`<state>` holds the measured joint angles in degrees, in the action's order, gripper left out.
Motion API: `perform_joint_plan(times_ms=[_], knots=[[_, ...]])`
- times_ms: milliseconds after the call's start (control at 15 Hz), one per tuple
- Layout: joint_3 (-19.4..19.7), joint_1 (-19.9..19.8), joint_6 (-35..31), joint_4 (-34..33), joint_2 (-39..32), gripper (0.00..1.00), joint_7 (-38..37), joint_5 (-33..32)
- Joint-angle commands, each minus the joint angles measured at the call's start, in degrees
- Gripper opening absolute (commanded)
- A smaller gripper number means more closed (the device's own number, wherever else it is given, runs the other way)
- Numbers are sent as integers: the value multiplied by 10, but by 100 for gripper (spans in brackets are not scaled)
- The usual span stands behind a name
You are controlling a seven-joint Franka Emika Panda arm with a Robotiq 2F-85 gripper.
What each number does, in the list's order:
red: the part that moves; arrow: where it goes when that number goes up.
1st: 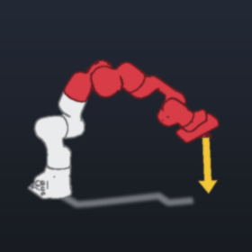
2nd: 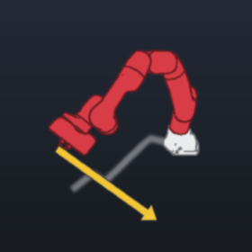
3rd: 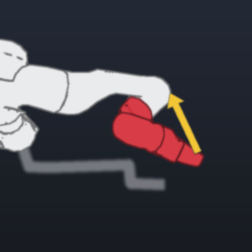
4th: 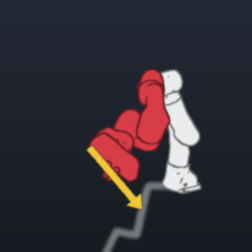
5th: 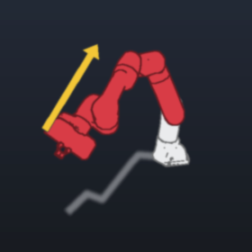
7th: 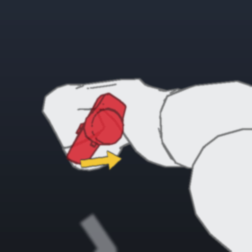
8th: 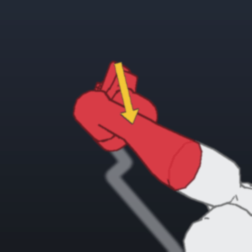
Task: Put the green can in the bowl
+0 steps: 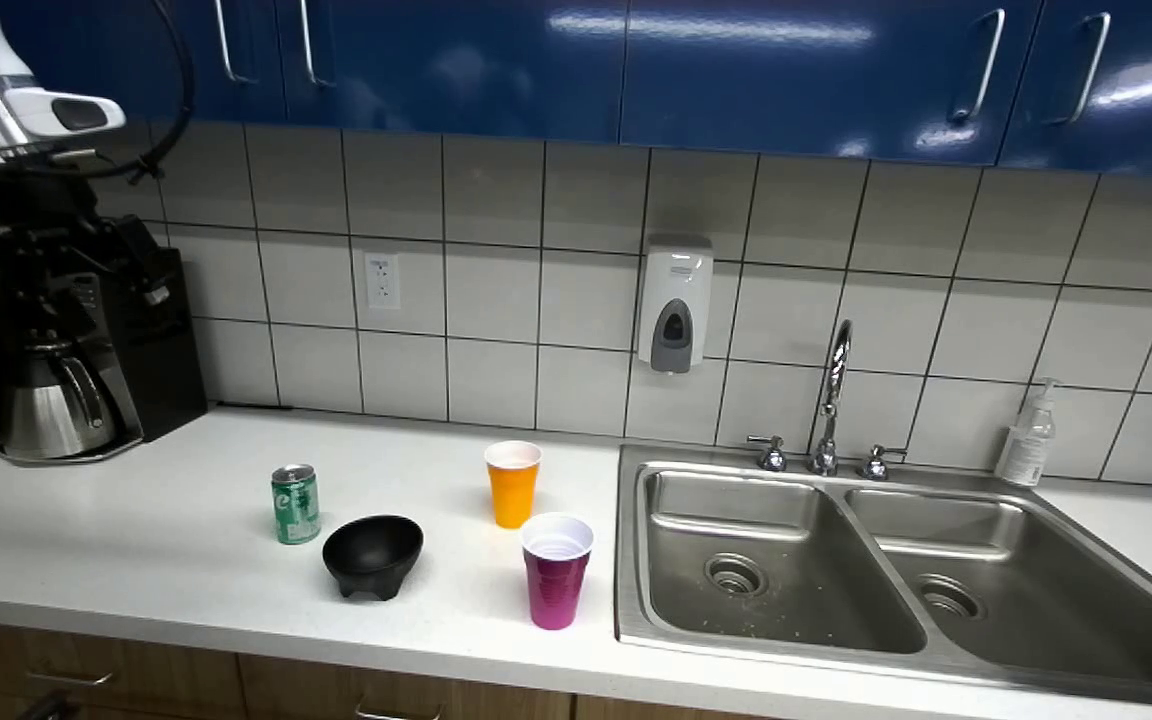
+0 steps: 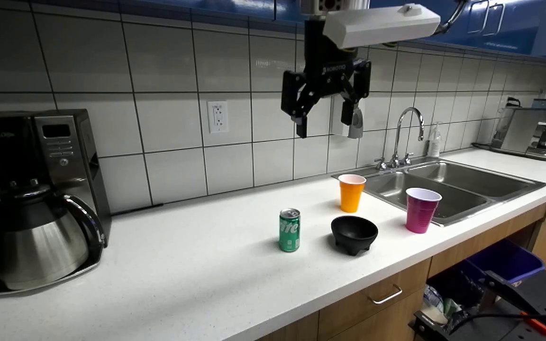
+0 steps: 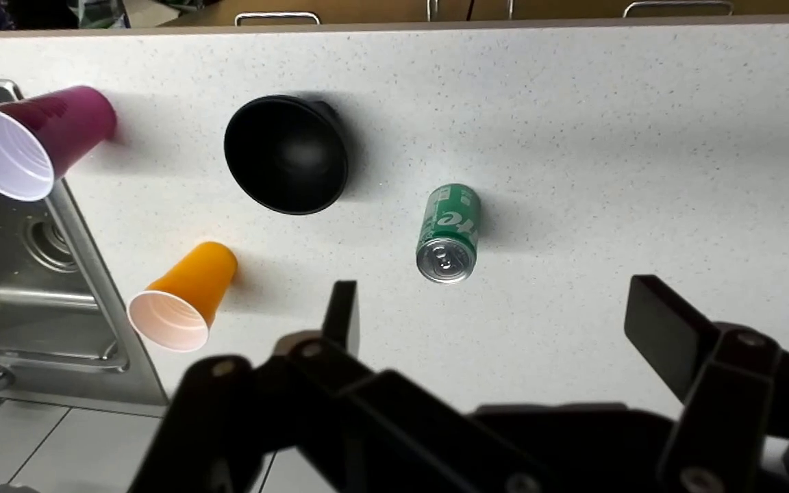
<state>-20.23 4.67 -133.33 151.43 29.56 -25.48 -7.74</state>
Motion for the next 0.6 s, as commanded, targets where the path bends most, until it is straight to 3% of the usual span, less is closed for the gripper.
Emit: perform_joint_plan(times_ms=[0,533], knots=[[13,-17,-42,1,-40,100,-6,-14],[36,-31,-128,-10,-141,100,9,-50]])
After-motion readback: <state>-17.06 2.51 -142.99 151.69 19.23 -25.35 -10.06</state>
